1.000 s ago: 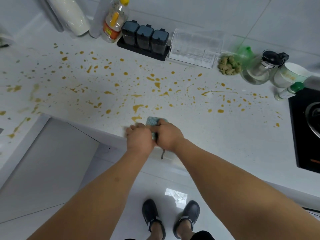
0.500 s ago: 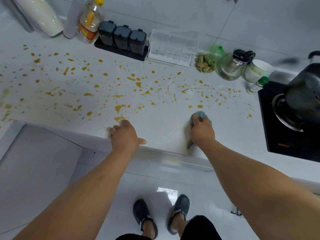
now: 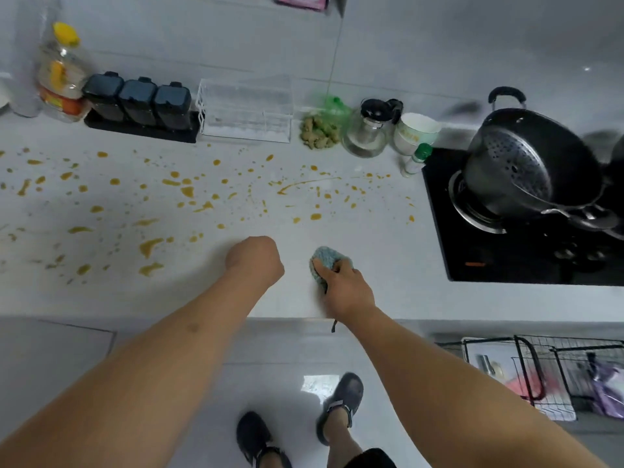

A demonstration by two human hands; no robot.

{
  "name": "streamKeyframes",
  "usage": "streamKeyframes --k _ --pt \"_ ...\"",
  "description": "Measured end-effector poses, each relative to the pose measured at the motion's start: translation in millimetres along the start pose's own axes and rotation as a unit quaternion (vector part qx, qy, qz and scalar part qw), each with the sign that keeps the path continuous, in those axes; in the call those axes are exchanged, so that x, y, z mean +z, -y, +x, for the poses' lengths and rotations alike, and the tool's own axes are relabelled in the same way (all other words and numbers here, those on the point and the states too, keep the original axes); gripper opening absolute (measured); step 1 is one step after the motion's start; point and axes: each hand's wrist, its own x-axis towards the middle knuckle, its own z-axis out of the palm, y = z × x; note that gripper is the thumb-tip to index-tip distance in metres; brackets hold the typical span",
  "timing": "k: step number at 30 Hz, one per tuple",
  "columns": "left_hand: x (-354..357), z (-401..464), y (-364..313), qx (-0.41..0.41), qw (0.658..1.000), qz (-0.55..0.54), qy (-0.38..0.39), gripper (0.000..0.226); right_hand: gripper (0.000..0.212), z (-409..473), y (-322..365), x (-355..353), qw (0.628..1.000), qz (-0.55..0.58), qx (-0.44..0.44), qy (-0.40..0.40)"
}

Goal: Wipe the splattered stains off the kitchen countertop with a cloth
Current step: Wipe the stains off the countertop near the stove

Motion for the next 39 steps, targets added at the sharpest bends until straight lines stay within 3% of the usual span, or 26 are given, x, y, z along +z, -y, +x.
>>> streamKeyframes --k 1,2,6,10,19,27,30,37,39 --pt "3 1 -15 0.001 1.000 -0.021 0.007 0.009 0.061 2 -20 -7 1.000 0.003 0.020 0.000" --pt "8 5 -26 -0.010 0.999 -0.036 0.014 0.022 0.061 3 -38 -14 0.999 0.008 0.039 -0.001" --pt "13 13 -52 -0.106 0.991 -0.013 0.077 0.116 0.063 10 -98 -37 0.994 0.041 0.106 -0.005" --pt "17 35 -63 -0.152 0.980 -0.019 0.128 0.158 0.067 25 -144 -53 0.981 0.104 0.164 -0.023" --pt "36 55 -78 -0.198 0.973 -0.013 0.117 0.165 0.067 92 -187 -94 0.968 0.109 0.222 -0.041" --pt "27 49 -83 -0.229 0.964 -0.075 0.114 0.165 0.063 153 -190 -127 0.975 0.101 0.197 -0.035" --pt "26 48 -83 -0.237 0.962 -0.073 0.110 0.166 0.059 139 -182 -117 0.982 0.108 0.150 -0.023" --pt "28 45 -83 -0.225 0.966 -0.083 0.100 0.167 0.059 84 -172 -76 0.989 0.127 -0.068 0.032" --pt "28 44 -83 -0.224 0.966 -0.089 0.096 0.167 0.056 95 -185 -86 0.993 0.106 -0.055 0.007"
